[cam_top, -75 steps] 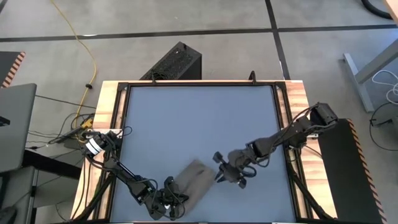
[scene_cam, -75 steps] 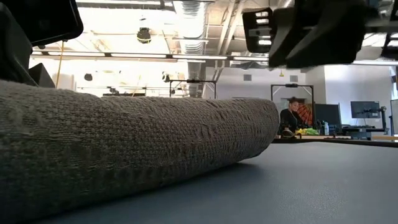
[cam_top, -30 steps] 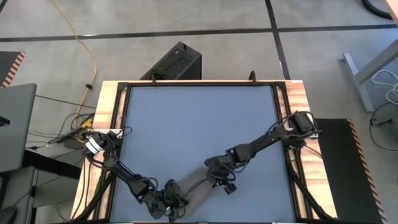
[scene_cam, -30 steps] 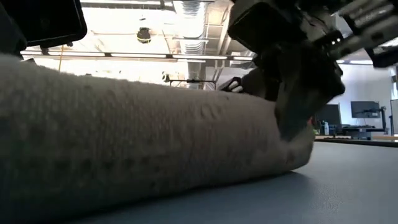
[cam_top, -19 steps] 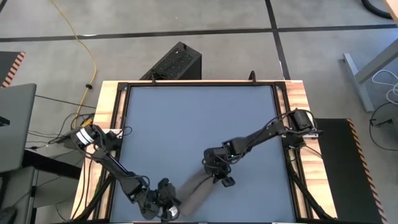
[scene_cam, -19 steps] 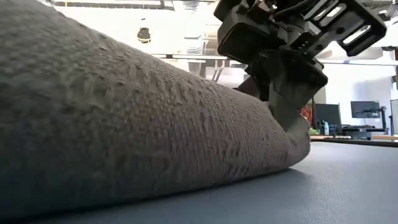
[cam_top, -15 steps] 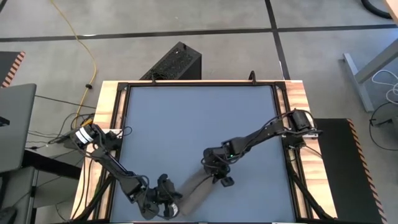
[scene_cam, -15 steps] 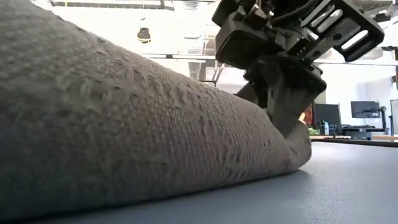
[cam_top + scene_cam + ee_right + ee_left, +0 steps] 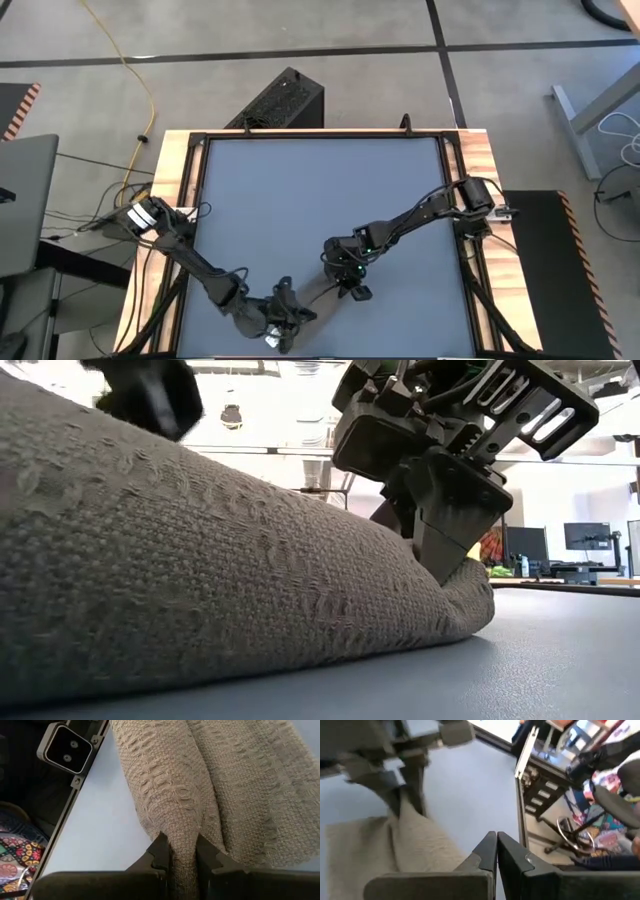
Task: Roll towel into tight, uniform cylinder
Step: Roll the gray towel
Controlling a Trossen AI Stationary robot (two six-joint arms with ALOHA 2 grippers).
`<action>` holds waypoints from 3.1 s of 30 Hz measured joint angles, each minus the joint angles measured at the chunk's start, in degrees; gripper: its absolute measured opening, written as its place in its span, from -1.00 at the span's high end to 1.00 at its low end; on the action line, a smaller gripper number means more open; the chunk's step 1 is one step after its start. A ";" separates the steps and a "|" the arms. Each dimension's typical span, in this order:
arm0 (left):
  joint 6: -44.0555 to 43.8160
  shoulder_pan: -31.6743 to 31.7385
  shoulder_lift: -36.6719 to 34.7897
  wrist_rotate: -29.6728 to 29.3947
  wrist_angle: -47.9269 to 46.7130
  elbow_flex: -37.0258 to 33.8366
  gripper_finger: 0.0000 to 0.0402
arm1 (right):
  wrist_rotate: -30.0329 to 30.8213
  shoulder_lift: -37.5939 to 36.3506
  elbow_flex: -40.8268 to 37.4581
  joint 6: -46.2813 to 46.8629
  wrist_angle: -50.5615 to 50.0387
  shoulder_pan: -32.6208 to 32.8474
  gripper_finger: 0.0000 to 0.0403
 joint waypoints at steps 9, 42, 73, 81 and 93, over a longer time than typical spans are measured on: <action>-2.32 3.77 7.89 10.03 -3.48 4.16 1.00 | -0.29 0.07 0.00 0.46 -0.05 -0.16 0.71; -11.04 0.74 7.85 6.90 -14.49 4.27 1.00 | -3.97 -2.83 5.75 -8.42 2.03 -5.62 -0.02; -14.31 -4.06 4.83 -2.83 -22.50 4.16 1.00 | 12.35 7.30 6.27 -13.40 5.35 -3.04 0.91; -20.77 -4.60 3.21 -4.83 -31.47 4.16 1.00 | 12.49 7.34 6.21 -13.20 5.04 -2.66 0.73; -33.72 -6.76 3.12 -7.77 -35.11 -1.05 1.00 | 13.35 7.39 6.14 -10.59 3.32 -2.65 0.80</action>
